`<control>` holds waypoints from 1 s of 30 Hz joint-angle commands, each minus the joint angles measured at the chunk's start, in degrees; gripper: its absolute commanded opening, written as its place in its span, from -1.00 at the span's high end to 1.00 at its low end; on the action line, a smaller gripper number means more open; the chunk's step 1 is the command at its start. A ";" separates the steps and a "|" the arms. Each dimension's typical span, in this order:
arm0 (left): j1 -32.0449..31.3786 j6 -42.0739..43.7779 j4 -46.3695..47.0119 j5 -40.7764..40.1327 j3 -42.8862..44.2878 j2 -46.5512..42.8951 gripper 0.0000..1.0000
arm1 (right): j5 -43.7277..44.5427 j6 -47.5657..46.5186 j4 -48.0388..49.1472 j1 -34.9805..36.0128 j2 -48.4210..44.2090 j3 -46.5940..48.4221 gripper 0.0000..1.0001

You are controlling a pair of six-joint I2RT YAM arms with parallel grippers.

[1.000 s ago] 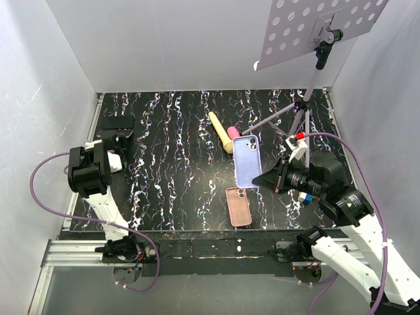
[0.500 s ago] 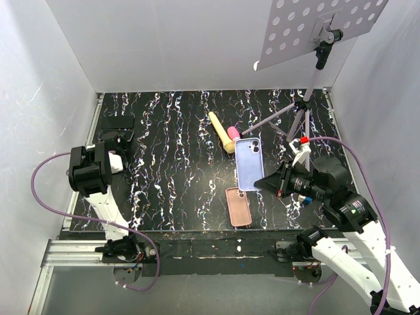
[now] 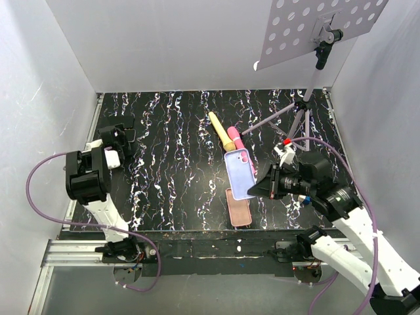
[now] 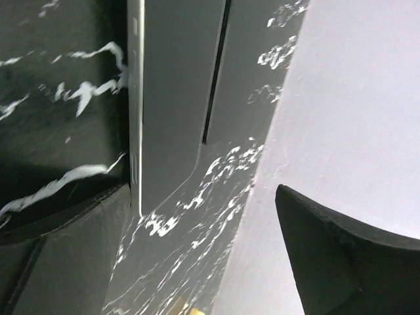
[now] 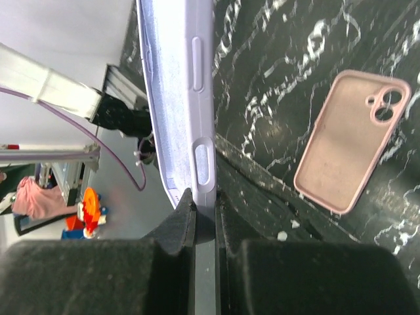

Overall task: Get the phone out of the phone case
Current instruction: Place the phone at the center of the board, then place the phone case at the center of the board.

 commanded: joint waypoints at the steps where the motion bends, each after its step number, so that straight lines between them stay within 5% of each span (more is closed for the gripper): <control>1: -0.28 1.56 -18.52 2.49 0.69 -7.22 -0.96 | -5.85 1.52 0.53 0.42 2.34 -2.96 0.97; 10: -0.10 8.07 -37.17 8.10 3.06 -15.93 -0.96 | -6.65 11.09 9.66 4.98 3.22 -12.01 0.97; 22: -18.55 33.46 -39.73 15.65 -6.33 -46.59 -0.97 | 0.74 22.44 28.73 19.23 11.38 -20.72 0.97; 30: -20.23 30.84 -36.99 29.90 -16.97 -64.08 -0.95 | 7.94 27.45 35.94 20.02 16.84 -25.11 0.97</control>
